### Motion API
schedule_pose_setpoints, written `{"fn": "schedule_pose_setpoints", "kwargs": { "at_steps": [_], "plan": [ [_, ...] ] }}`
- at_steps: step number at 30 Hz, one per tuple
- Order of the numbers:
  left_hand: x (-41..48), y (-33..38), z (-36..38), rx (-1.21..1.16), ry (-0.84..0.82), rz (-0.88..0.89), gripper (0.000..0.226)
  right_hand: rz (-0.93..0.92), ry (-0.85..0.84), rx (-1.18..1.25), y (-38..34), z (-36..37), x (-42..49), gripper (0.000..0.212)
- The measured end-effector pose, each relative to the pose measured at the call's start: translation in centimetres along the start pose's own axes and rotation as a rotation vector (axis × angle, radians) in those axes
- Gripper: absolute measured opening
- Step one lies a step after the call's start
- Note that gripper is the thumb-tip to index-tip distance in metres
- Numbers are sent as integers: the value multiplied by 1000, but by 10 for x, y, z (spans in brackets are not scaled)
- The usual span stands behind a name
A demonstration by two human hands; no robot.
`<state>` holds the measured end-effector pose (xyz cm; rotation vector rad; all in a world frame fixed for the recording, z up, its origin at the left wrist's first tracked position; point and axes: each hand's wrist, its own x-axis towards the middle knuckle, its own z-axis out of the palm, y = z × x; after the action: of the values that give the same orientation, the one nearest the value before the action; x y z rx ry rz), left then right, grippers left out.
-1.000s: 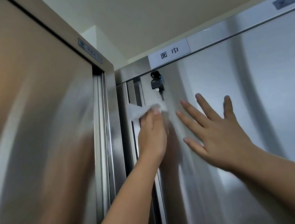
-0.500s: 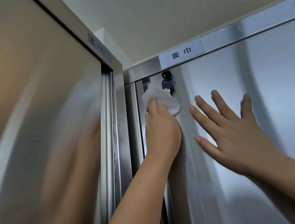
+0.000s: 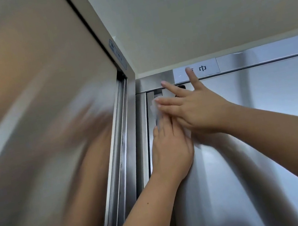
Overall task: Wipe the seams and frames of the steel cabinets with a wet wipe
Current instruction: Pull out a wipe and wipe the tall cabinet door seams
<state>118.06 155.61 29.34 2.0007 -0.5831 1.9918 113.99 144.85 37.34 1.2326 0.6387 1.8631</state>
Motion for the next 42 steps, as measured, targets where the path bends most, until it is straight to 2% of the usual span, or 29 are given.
{"fn": "schedule_pose_setpoints", "kwargs": {
  "at_steps": [4,9,11,15,20,23,26,29,31,33,36,39,42],
  "plan": [
    [-2,-2,5,95,33,-15,56,-17,-157,-118,12,16,8,50],
    [3,-2,7,154,76,-4,58,-54,-179,-366,19,22,14,46],
    [13,-3,9,168,106,-8,59,-87,-192,-445,23,25,18,55],
    [30,-6,10,150,144,-6,60,-15,-215,-471,28,38,23,65],
    [29,-8,11,115,152,15,58,40,-213,-470,20,38,22,48],
    [20,-6,10,128,129,13,56,91,-279,-323,14,31,17,42],
    [2,-2,12,93,123,21,54,76,-143,-279,11,30,6,31],
    [-7,1,13,80,75,1,52,111,-79,-269,14,28,2,43],
    [-6,4,12,67,52,-47,50,80,-91,-281,18,26,8,29],
    [-8,10,12,27,32,-118,48,60,-123,-298,20,22,16,29],
    [-18,13,12,-73,3,-181,46,45,-85,-369,18,24,20,30],
    [-19,12,13,-121,36,-197,31,33,-31,-357,18,24,14,42],
    [-21,10,15,-136,111,-203,32,-132,21,-219,22,27,6,53]
  ]
}}
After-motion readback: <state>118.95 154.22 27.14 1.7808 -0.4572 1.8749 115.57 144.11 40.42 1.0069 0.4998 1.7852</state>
